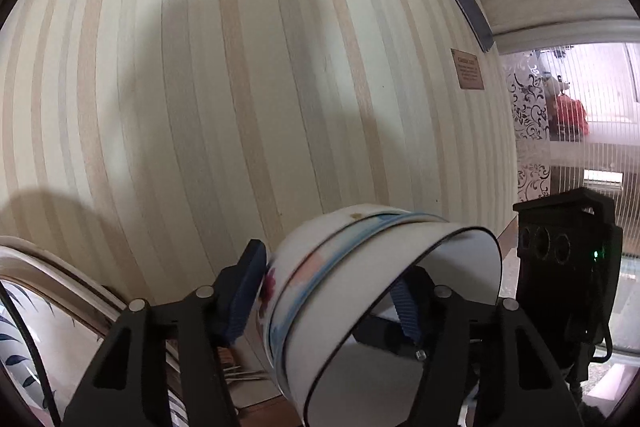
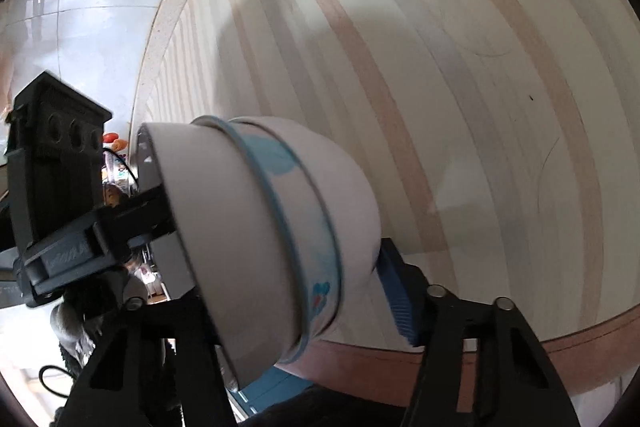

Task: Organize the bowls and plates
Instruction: 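Hold the bowl stack tilted and lower it onto the plate stack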

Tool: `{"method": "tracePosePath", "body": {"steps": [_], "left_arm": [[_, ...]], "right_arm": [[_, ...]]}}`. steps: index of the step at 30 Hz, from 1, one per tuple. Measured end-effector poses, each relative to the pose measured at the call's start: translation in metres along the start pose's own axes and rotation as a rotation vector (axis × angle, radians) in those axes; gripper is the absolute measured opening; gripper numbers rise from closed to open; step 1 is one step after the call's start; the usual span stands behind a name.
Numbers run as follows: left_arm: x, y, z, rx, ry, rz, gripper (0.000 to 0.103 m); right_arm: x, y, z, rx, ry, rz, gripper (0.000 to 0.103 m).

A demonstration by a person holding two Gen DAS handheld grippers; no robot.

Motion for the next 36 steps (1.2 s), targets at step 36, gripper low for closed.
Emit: {"method": "tracePosePath", "body": {"steps": [36], "left_arm": [[0.046,-0.085,-0.044,-0.039,-0.177,0.141,0.055]], "right_arm": [[-0.014,0.029,-0.112,-0.027,-0.148,-0.107,0.059]]}}
Point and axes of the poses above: each gripper's, at about its wrist camera, not at the fingertips, and y roughly the way its jaws point, z to its right, x to its underside, the point moved 2 cm from there along y, roughly the way its jaws point, and after that the axes turned 6 degrees about y, right-handed, at the moved point
